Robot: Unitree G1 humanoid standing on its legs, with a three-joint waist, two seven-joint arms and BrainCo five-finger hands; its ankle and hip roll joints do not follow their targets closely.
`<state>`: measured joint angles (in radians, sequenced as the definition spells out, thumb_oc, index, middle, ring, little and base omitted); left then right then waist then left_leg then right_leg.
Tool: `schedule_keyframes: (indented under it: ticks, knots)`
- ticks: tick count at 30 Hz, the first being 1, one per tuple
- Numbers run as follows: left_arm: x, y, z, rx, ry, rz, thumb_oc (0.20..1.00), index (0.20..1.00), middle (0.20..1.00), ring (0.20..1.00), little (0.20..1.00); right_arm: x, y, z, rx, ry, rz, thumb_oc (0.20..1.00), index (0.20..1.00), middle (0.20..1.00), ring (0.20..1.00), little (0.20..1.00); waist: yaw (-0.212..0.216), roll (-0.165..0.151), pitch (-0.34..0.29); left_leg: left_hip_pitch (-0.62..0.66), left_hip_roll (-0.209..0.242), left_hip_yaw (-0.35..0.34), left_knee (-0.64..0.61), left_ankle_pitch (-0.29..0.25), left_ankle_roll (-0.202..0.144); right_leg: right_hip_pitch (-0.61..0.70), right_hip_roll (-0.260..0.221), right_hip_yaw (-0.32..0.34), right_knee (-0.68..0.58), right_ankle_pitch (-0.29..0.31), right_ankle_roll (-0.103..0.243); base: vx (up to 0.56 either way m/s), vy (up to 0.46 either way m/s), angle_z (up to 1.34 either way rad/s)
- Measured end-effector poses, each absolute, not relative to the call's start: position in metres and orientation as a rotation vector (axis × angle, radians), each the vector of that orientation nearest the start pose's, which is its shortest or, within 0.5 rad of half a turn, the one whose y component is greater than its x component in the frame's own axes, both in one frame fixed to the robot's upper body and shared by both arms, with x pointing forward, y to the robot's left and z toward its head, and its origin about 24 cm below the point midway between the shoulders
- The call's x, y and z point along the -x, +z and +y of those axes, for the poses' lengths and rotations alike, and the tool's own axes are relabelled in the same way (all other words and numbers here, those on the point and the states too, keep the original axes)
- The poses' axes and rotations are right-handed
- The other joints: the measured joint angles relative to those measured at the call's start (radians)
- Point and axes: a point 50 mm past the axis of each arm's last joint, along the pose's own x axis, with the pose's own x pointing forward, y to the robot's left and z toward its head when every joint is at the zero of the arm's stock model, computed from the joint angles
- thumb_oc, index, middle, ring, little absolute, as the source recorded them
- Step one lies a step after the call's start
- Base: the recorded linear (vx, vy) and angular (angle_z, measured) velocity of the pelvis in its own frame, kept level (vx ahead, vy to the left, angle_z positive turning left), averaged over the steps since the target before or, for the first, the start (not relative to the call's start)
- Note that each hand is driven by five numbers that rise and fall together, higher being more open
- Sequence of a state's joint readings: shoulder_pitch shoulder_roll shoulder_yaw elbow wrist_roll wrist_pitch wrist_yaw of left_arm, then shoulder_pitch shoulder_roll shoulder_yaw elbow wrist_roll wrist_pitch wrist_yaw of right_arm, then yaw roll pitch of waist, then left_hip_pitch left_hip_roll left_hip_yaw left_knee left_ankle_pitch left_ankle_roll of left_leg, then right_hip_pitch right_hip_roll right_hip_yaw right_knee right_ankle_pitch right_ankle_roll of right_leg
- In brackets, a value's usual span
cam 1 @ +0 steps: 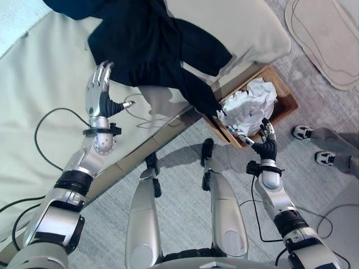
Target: Pick up clothes into the bucket
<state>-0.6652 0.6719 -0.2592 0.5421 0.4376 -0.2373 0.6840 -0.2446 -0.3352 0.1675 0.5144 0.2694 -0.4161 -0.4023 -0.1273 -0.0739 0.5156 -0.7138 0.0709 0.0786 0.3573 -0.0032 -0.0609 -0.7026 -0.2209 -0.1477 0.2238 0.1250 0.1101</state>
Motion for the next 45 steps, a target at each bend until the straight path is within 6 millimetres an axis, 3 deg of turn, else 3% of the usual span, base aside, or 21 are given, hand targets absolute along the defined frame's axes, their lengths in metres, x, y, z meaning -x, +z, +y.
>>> schedule_keyframes:
  ticks: [10, 18, 24, 26, 30, 38, 42, 44, 45]
  knots:
    - [-0.35, 0.26, 0.238, -1.048, 0.615, -0.882, 1.0, 1.0, 1.0, 1.0, 1.0, -0.284, 0.03, -0.214, 0.059, -0.316, -0.122, 1.0, 1.0, 1.0, 1.0, 1.0, -0.027, -0.004, 0.007, -0.095, 0.004, -0.001, 0.031, 0.001, 0.0, -0.095, 0.0, 0.003, 0.028, 0.012, -0.003, -0.02, 0.004, -0.01]
    - [-0.348, 0.32, 0.23, -1.166, 0.687, -1.051, 1.0, 1.0, 1.0, 1.0, 1.0, -0.284, 0.03, -0.213, 0.042, -0.295, -0.124, 1.0, 1.0, 1.0, 1.0, 1.0, -0.052, -0.005, 0.007, -0.162, 0.007, -0.001, 0.08, -0.007, 0.002, -0.169, -0.002, 0.016, 0.084, -0.001, -0.007, 0.0, 0.001, -0.01]
    - [-0.362, 0.335, 0.232, -1.268, 0.697, -0.989, 1.0, 1.0, 1.0, 1.0, 1.0, -0.284, 0.031, -0.213, 0.015, -0.284, -0.129, 1.0, 1.0, 1.0, 1.0, 1.0, -0.06, -0.006, 0.005, -0.209, 0.008, 0.001, 0.103, -0.021, 0.004, -0.216, -0.001, 0.028, 0.093, -0.002, -0.007, 0.0, -0.006, -0.04]
    - [-0.368, 0.331, 0.241, -1.299, 0.694, -0.907, 1.0, 1.0, 1.0, 1.0, 1.0, -0.284, 0.035, -0.211, 0.006, -0.269, -0.149, 1.0, 1.0, 1.0, 1.0, 1.0, -0.085, -0.007, 0.005, -0.236, 0.01, 0.002, 0.123, -0.018, 0.002, -0.237, 0.001, 0.03, 0.1, 0.0, -0.005, 0.0, 0.008, -0.02]
    - [-0.373, 0.329, 0.245, -1.335, 0.636, -0.828, 1.0, 1.0, 1.0, 1.0, 1.0, -0.284, 0.042, -0.212, -0.003, -0.266, -0.181, 1.0, 1.0, 1.0, 1.0, 1.0, -0.08, -0.008, 0.003, -0.278, 0.015, 0.005, 0.146, -0.033, 0.003, -0.277, 0.005, 0.036, 0.111, 0.0, -0.006, 0.05, 0.005, -0.06]
    - [-0.379, 0.322, 0.26, -1.227, 0.629, -0.712, 1.0, 1.0, 1.0, 1.0, 1.0, -0.285, 0.054, -0.211, -0.04, -0.251, -0.237, 1.0, 1.0, 1.0, 1.0, 1.0, -0.082, -0.008, 0.003, -0.349, 0.02, 0.01, 0.188, -0.046, 0.008, -0.339, 0.009, 0.047, 0.117, 0.004, -0.005, 0.0, 0.012, -0.03]
    - [-0.378, 0.34, 0.263, -1.183, 0.661, -0.713, 1.0, 1.0, 1.0, 1.0, 1.0, -0.285, 0.074, -0.212, -0.046, -0.231, -0.323, 1.0, 1.0, 1.0, 1.0, 1.0, -0.082, -0.008, 0.003, -0.414, 0.029, 0.027, 0.234, -0.067, 0.021, -0.4, 0.01, 0.061, 0.14, 0.007, -0.008, 0.01, 0.012, -0.09]
    - [-0.378, 0.344, 0.262, -1.167, 0.656, -0.715, 1.0, 1.0, 1.0, 1.0, 1.0, -0.285, 0.074, -0.213, -0.047, -0.235, -0.322, 1.0, 1.0, 1.0, 1.0, 1.0, -0.081, -0.008, 0.003, -0.427, 0.029, 0.027, 0.246, -0.07, 0.02, -0.412, 0.008, 0.064, 0.152, 0.007, -0.008, 0.0, 0.0, 0.0]
    - [-0.378, 0.345, 0.262, -1.17, 0.649, -0.71, 0.592, 0.592, 0.592, 0.592, 0.592, -0.285, 0.074, -0.213, -0.047, -0.235, -0.322, 1.0, 1.0, 1.0, 1.0, 1.0, -0.079, -0.008, 0.003, -0.428, 0.029, 0.028, 0.251, -0.075, 0.019, -0.414, 0.008, 0.068, 0.157, 0.006, -0.009, 0.0, 0.0, 0.0]
